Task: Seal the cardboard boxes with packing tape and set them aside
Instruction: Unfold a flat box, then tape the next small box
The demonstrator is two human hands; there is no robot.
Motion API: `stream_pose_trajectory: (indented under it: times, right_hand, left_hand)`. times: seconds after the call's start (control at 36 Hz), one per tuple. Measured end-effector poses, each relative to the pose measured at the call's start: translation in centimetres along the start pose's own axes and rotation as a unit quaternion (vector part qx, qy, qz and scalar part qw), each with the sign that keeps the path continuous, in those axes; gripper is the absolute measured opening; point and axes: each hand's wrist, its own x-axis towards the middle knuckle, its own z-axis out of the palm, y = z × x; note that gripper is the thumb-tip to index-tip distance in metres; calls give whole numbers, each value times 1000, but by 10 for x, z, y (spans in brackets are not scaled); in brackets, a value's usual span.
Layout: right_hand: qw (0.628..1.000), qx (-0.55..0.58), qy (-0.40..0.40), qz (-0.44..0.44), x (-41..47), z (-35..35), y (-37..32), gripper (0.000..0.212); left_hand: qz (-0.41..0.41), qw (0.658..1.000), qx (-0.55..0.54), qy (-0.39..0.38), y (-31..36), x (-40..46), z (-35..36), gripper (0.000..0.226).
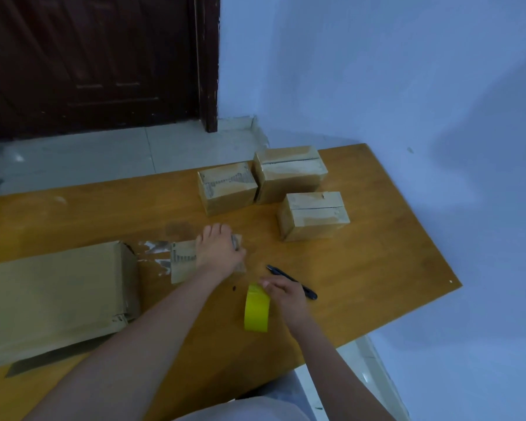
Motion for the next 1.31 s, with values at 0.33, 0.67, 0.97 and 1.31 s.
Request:
stream_pose_trajectory:
  times: [0.33,0.67,0.97,1.31]
  right_hand:
    - [999,35,-5,2,6,-3,7,15]
    - [1000,24,-15,-2,8,-1,-1,16]
    - [999,42,1,-2,2,-2,-7,20]
    - [999,32,-4,-6,-7,-1,-11,18]
  left_hand:
    - [-16,999,46,10,3,17,6,20]
    - [33,993,105,-30,1,12,6,38]
    - [214,967,-6,140,-35,-13,0,31]
    - [230,962,149,-4,-40,-41,13,24]
